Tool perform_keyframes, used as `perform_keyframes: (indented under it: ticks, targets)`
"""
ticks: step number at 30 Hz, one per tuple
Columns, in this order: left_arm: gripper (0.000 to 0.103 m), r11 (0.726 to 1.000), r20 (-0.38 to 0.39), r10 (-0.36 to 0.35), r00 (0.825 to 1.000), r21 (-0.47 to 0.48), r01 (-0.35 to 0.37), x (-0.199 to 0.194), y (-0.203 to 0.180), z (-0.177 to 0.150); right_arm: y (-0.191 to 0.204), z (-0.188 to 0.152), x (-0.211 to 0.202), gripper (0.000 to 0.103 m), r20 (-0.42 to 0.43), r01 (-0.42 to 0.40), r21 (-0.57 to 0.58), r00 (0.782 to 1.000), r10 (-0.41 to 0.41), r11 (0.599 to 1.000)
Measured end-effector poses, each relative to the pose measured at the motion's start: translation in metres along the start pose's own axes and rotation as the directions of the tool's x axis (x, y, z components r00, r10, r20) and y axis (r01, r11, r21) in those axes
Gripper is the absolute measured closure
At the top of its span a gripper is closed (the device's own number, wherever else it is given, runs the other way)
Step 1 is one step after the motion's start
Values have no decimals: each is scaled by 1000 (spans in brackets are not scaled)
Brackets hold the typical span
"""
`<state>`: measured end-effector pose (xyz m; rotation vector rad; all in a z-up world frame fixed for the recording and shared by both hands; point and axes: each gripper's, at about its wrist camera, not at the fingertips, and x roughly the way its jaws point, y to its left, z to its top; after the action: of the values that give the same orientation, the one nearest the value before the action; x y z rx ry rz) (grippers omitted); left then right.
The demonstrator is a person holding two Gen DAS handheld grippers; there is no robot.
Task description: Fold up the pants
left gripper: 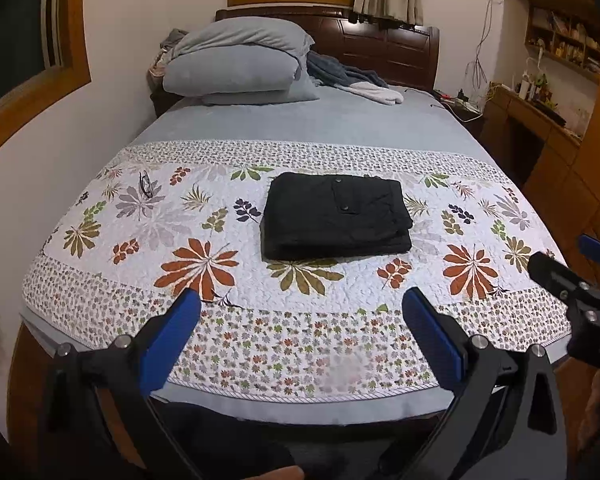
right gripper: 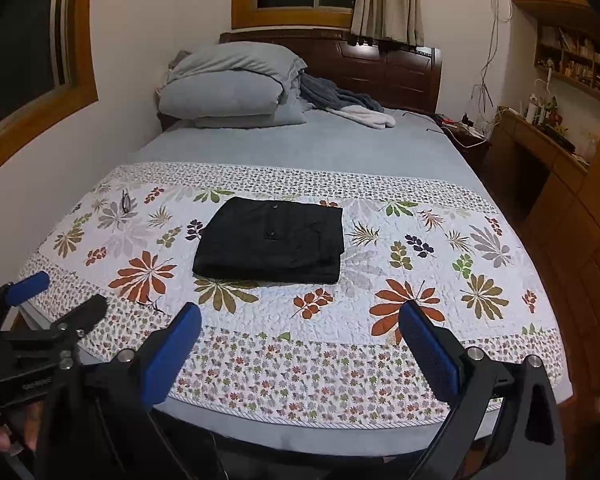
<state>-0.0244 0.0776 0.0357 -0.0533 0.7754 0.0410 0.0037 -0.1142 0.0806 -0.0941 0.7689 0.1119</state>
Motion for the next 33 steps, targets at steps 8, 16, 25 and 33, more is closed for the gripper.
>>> perform_keyframes:
  ticks: [8,16,25,33]
  targets:
    - [3,1000,-4,10,1000,6,-10,5,0,6,-3,-2,13,3,-28,-12,10,1000,12,1000]
    - [3,1000,10,12,1000,1,-12,0,-2,10,-3,-1,11,3,-20,-20,5,1000,20,1000]
    - [3,1000,2,12,1000,0,-12,-2,-2,10,-1,0,7,3,-14,-30,4,999,30,1000]
    - [3,1000,4,10,1000,-5,-10,-4,-1,11,-1,3,5,3,-5,-33,0,999,33,999]
